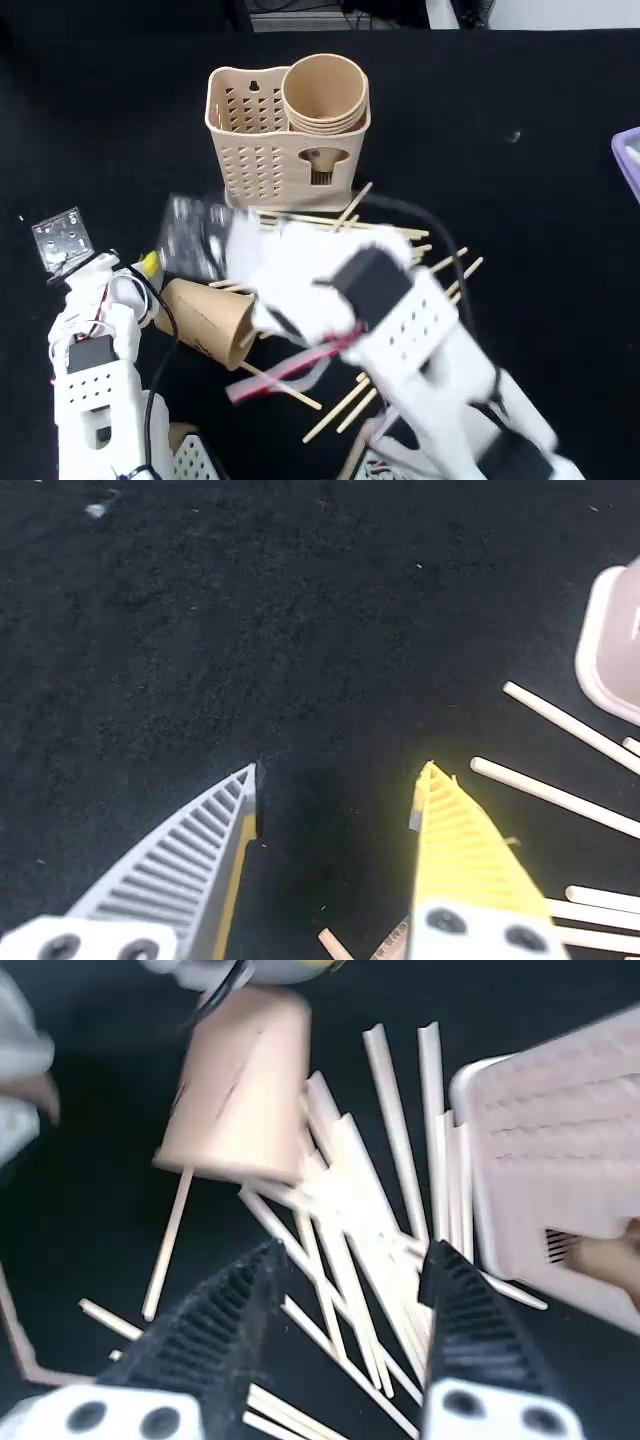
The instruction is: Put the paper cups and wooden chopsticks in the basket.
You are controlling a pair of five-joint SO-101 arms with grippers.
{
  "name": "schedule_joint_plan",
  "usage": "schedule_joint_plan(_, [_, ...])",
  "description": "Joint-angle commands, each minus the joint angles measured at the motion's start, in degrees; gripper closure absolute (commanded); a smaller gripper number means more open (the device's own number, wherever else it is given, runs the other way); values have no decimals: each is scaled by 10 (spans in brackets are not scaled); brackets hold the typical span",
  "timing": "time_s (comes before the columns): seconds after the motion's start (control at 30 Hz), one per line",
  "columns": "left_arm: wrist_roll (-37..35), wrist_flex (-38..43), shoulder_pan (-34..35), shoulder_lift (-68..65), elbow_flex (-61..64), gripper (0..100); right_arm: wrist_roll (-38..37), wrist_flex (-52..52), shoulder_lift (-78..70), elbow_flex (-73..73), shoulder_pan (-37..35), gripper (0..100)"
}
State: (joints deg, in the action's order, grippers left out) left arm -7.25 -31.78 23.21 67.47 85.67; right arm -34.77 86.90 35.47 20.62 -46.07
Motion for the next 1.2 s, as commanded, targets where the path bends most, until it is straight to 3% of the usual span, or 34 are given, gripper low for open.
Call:
schedule_joint_plan(0.0, [-4,11,7,9,-14,748,-21,-111,93,195,-11,769])
schedule_joint_plan(0.27, [-4,11,9,9,-14,748,-18,-291,136,382,-15,765])
schedule_joint_plan(0.5, [-4,11,10,9,-15,748,9,-349,136,399,-82,768])
schedule_joint_plan(0.97, [-4,11,10,9,-15,748,27,-498,135,473,-84,770])
schedule_joint_plan(1.17, [-4,11,10,9,-15,748,37,-524,135,481,-83,924])
